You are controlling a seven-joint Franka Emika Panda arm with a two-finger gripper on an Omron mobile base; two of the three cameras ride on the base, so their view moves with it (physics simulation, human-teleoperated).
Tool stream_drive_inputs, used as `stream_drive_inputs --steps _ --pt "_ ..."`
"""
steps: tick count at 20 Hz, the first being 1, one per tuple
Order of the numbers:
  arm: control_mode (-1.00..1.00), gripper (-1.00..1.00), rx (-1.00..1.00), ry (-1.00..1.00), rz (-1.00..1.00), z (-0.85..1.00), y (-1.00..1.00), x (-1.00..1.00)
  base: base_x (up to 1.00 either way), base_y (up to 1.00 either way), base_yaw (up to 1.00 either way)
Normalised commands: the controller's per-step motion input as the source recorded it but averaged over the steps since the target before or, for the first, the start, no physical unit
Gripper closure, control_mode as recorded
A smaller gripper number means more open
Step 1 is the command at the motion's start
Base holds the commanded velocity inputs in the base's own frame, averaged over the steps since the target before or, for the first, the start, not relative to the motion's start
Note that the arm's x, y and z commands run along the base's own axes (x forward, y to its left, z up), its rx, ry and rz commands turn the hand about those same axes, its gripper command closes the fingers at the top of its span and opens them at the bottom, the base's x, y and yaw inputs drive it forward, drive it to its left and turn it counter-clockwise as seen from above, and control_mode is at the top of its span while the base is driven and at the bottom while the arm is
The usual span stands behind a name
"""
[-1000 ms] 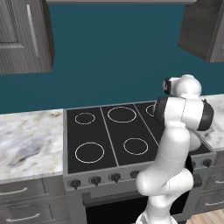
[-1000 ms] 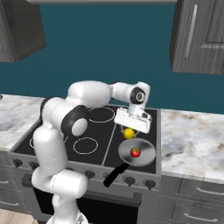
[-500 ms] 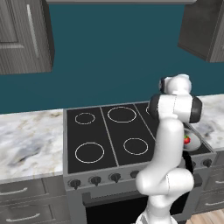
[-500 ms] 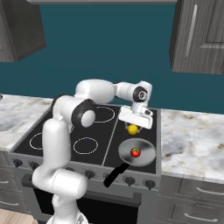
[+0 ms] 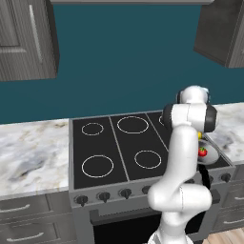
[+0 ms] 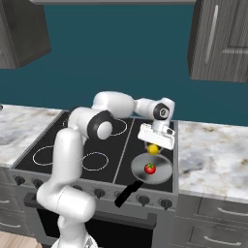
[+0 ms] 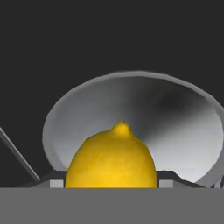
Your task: Put the lemon and tomato in the pan. Then turn on the front right burner and set the heat to medium.
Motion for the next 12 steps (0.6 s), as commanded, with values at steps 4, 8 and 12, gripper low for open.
stream_drive_inputs --steps 4,8,12 --pt "-1.0 1.0 0.0 0.0 0.0 -0.32 0.04 0.0 0.0 0.0 0.0" --pt "-1.0 1.0 0.0 0.0 0.0 -0.24 0.09 0.0 0.0 0.0 0.0" --pt "-1.0 1.0 0.0 0.0 0.0 -0.19 0.0 0.0 0.0 0.0 0.0"
